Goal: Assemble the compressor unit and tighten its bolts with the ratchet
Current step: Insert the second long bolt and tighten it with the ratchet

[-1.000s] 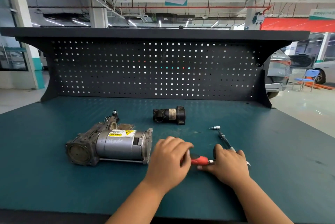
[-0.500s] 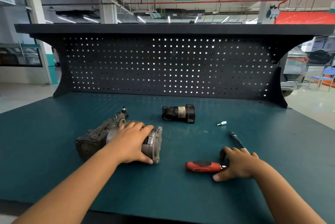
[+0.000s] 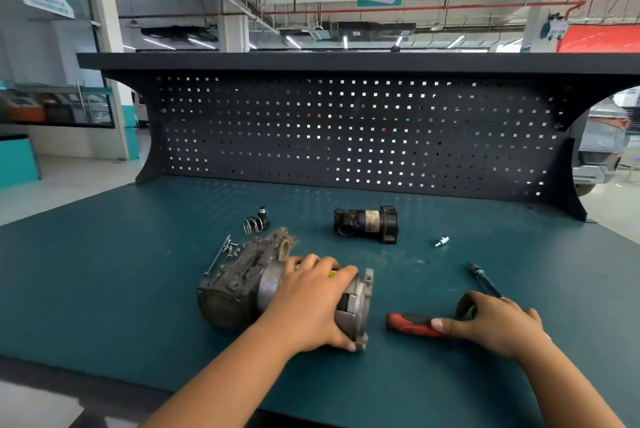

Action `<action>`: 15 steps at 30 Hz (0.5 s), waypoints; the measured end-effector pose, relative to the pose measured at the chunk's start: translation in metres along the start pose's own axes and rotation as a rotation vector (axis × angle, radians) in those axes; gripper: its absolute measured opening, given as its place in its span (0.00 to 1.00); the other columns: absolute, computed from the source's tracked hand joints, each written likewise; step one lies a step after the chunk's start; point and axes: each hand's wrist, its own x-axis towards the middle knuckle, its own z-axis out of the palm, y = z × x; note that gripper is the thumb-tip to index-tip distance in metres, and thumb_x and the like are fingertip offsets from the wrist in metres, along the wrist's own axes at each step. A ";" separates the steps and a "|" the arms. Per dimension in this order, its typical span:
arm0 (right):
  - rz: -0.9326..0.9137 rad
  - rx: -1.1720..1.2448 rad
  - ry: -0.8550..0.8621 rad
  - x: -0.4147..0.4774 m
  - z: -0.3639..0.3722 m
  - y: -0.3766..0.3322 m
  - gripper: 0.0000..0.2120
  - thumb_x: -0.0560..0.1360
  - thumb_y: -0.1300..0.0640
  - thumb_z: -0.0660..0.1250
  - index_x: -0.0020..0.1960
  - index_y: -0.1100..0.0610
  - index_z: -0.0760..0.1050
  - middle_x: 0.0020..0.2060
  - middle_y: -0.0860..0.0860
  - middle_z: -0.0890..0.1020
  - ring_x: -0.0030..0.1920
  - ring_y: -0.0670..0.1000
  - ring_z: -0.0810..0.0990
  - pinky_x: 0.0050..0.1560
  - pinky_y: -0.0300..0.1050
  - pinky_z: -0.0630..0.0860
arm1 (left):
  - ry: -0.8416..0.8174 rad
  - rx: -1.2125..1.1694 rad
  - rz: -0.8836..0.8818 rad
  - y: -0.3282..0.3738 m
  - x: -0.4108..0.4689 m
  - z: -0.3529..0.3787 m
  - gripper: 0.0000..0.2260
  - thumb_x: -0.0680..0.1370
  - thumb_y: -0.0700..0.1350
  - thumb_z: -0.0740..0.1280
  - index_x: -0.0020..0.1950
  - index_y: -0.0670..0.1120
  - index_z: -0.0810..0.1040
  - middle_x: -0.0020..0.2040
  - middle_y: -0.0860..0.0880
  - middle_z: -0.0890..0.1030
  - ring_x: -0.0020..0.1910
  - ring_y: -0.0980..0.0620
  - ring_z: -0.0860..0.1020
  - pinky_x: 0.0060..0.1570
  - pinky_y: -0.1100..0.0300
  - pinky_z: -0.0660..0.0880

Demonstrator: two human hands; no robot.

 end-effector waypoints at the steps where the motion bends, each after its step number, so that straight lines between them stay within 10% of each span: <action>1: 0.001 -0.006 0.008 0.000 0.001 0.000 0.31 0.57 0.19 0.55 0.46 0.41 0.69 0.44 0.40 0.75 0.52 0.47 0.70 0.51 0.46 0.61 | 0.008 -0.010 0.014 0.006 0.001 0.000 0.45 0.61 0.68 0.71 0.73 0.55 0.57 0.68 0.51 0.65 0.68 0.48 0.60 0.67 0.49 0.51; 6: 0.004 -0.010 0.207 -0.007 0.005 0.000 0.23 0.70 0.26 0.50 0.41 0.43 0.72 0.42 0.40 0.76 0.53 0.48 0.72 0.53 0.47 0.62 | -0.008 -0.084 0.048 0.027 0.015 -0.001 0.44 0.61 0.67 0.73 0.71 0.53 0.61 0.66 0.48 0.68 0.66 0.45 0.62 0.66 0.47 0.54; 10: -0.208 0.697 0.449 -0.015 0.009 -0.018 0.03 0.76 0.48 0.64 0.48 0.46 0.75 0.43 0.43 0.81 0.53 0.50 0.79 0.57 0.49 0.67 | 0.008 -0.092 0.071 0.032 0.025 0.001 0.42 0.62 0.67 0.72 0.70 0.51 0.62 0.65 0.48 0.69 0.65 0.45 0.64 0.65 0.48 0.56; 15: -0.444 0.834 -0.004 -0.021 0.019 -0.063 0.40 0.66 0.54 0.77 0.71 0.44 0.58 0.60 0.43 0.74 0.62 0.45 0.74 0.64 0.45 0.70 | 0.094 -0.066 0.127 0.025 0.029 0.010 0.44 0.63 0.69 0.70 0.72 0.49 0.61 0.67 0.50 0.69 0.66 0.48 0.64 0.68 0.52 0.53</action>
